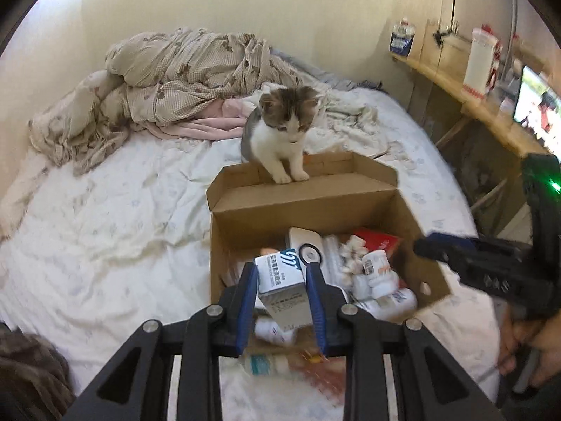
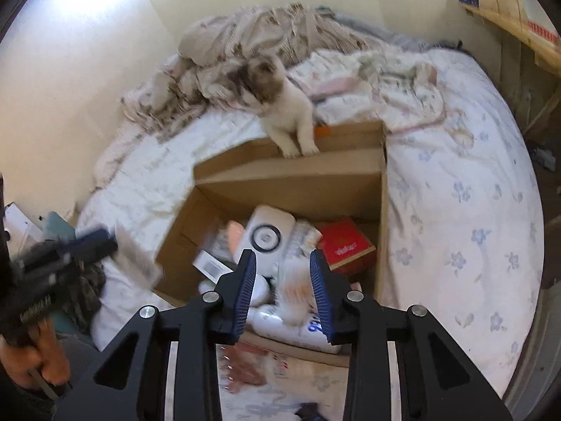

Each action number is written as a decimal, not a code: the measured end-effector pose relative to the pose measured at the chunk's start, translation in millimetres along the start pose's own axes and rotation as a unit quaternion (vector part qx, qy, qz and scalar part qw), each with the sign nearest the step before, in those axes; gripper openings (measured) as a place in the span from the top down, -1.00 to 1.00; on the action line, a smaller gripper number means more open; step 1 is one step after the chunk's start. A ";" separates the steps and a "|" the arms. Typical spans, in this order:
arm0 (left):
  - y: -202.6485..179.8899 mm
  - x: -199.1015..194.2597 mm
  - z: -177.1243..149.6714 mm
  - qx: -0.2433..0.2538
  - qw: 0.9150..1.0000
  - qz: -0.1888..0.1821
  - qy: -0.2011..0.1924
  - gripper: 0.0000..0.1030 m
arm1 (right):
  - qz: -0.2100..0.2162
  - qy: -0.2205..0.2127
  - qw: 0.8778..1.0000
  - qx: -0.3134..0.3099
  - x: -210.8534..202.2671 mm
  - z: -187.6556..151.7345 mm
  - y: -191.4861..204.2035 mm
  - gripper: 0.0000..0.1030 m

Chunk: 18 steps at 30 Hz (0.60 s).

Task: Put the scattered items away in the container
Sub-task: 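Drop the pill bottle and medicine box into the cardboard box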

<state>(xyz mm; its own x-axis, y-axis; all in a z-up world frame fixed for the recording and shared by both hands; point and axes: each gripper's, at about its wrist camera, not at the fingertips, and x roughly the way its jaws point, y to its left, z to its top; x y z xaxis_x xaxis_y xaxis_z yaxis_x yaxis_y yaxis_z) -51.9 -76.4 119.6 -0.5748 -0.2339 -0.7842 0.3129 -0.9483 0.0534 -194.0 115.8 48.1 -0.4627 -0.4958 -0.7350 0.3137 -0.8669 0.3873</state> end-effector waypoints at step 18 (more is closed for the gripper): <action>-8.4 97.4 6.3 0.009 0.995 0.053 0.088 0.17 | 0.023 -0.012 0.999 0.034 -12.2 14.2 -10.9 0.33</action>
<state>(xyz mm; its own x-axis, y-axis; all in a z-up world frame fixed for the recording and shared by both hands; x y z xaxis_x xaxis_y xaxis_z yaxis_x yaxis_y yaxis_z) -115.3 -92.5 46.7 -0.3969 -0.2930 -0.8699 0.3500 -0.9244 0.1517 -203.6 130.6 60.7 -0.4696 -0.5362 -0.7014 0.2791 -0.8439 0.4582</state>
